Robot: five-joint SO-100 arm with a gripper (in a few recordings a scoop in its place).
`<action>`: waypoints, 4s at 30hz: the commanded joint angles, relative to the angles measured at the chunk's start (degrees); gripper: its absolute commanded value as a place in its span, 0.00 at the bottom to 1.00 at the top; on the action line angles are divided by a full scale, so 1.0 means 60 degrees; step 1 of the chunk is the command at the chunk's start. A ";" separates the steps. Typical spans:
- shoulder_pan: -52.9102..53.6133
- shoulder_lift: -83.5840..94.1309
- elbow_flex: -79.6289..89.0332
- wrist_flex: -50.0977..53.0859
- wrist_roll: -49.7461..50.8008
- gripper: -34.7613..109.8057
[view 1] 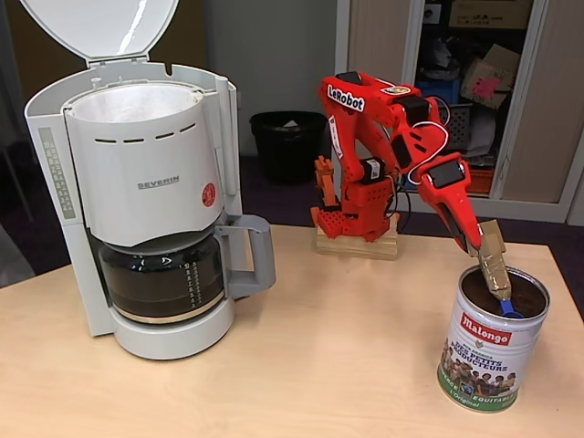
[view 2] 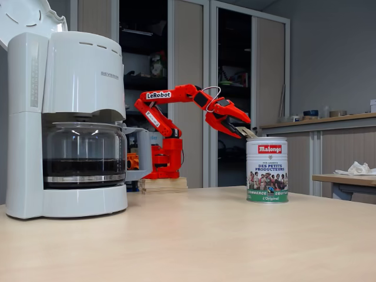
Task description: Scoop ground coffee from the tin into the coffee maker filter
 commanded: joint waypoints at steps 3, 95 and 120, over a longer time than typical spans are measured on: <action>0.0366 0.0659 0.0234 0.0322 -0.0454 0.39; 0.5918 0.8086 0.6826 0.2681 -0.4233 0.24; 0.5874 0.8115 0.6826 0.4116 -0.4731 0.24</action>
